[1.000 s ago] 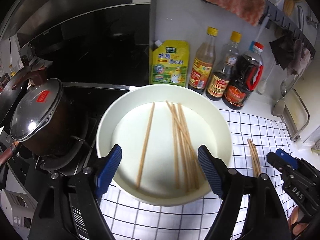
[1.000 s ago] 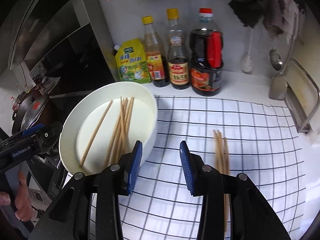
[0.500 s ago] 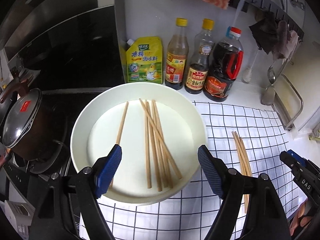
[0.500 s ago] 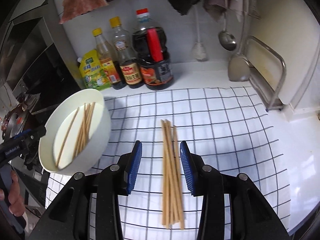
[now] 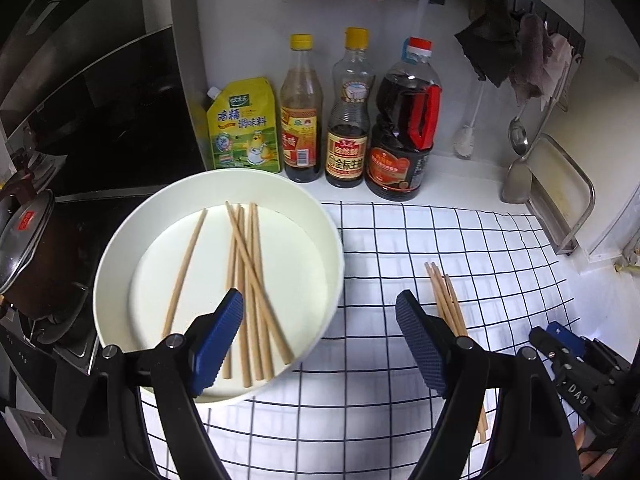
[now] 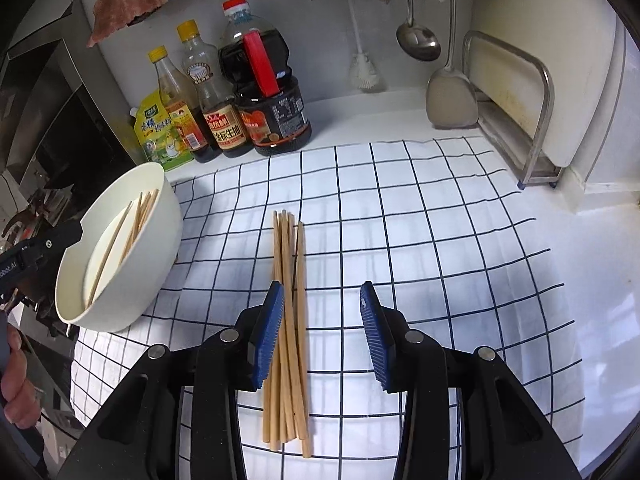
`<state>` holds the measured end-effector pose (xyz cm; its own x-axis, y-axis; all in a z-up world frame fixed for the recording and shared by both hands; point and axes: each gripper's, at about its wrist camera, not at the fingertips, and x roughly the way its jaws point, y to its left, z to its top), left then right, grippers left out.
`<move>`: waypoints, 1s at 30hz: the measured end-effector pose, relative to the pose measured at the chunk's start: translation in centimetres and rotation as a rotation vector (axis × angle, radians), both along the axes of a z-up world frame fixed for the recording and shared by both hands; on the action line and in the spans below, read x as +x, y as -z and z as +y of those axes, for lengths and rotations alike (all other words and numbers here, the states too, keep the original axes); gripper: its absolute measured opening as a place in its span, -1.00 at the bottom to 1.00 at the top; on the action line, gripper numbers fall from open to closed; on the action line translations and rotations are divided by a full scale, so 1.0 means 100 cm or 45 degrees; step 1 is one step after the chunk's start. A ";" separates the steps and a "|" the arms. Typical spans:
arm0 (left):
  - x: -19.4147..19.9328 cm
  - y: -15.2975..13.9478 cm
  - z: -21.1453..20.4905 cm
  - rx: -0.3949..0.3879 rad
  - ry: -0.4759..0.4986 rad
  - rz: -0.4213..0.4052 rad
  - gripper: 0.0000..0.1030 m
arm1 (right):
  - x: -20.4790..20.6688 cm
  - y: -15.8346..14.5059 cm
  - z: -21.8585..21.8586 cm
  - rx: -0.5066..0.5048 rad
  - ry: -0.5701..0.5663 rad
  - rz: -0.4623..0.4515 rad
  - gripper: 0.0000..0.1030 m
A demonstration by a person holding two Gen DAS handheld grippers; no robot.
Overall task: Organize utensils
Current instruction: 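Move both open tools back over the chopstick pile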
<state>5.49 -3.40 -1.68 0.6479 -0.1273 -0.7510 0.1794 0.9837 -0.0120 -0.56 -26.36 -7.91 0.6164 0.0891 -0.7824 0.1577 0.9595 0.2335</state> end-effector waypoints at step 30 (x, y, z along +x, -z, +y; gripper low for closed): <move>-0.029 0.078 -0.055 0.034 0.025 0.136 0.50 | 0.021 0.074 0.017 -0.058 -0.217 0.096 -0.26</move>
